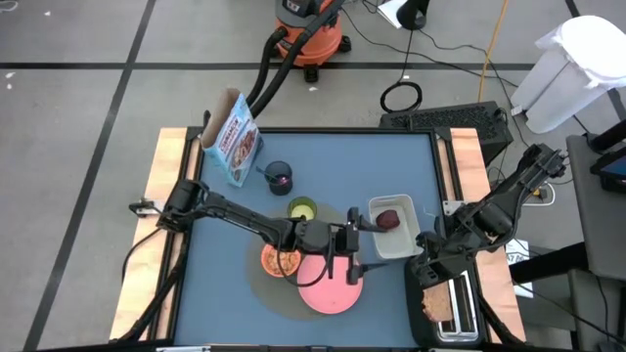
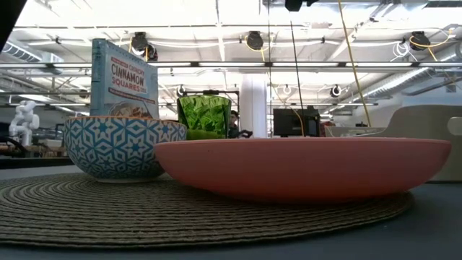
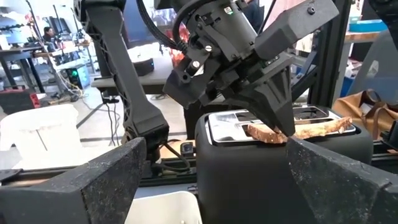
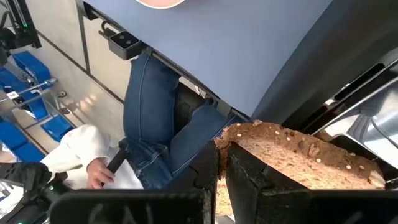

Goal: Arrange a breakfast setting
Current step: Put the toasted bread on the pink plate

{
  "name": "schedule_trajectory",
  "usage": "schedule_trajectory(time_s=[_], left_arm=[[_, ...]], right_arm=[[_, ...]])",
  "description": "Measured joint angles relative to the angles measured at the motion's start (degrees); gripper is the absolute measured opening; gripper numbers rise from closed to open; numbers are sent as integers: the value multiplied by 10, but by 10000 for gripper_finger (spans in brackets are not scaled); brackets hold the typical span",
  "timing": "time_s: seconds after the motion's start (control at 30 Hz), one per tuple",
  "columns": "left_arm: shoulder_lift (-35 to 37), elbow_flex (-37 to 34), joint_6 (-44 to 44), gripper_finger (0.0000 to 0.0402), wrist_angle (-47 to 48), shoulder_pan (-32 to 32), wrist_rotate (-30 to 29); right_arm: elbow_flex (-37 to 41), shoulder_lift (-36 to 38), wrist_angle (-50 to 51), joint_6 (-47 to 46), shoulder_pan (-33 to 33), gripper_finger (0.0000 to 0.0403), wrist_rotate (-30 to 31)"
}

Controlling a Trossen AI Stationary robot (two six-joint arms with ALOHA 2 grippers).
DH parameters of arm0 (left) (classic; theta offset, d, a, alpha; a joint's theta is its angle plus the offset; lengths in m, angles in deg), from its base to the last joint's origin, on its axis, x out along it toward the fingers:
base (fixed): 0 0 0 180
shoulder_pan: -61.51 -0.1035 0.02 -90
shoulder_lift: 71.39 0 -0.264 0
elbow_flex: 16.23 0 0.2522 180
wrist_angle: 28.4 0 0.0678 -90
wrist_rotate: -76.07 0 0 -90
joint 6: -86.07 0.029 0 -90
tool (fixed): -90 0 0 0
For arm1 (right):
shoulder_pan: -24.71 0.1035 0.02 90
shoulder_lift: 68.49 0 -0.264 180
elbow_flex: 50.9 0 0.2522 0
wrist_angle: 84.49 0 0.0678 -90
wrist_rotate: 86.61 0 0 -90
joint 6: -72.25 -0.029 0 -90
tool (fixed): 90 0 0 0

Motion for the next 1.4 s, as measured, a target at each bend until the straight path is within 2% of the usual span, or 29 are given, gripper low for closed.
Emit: schedule_trajectory(time_s=[1.2, 1.4], left_arm=[[1, 0, -1, 392, 0, 7, 0], [1, 0, -2, 392, 0, 7, 0]], right_arm=[[0, 0, -12, 2, 0, 19, -1], [0, 0, -11, 2, 0, 39, -1]])
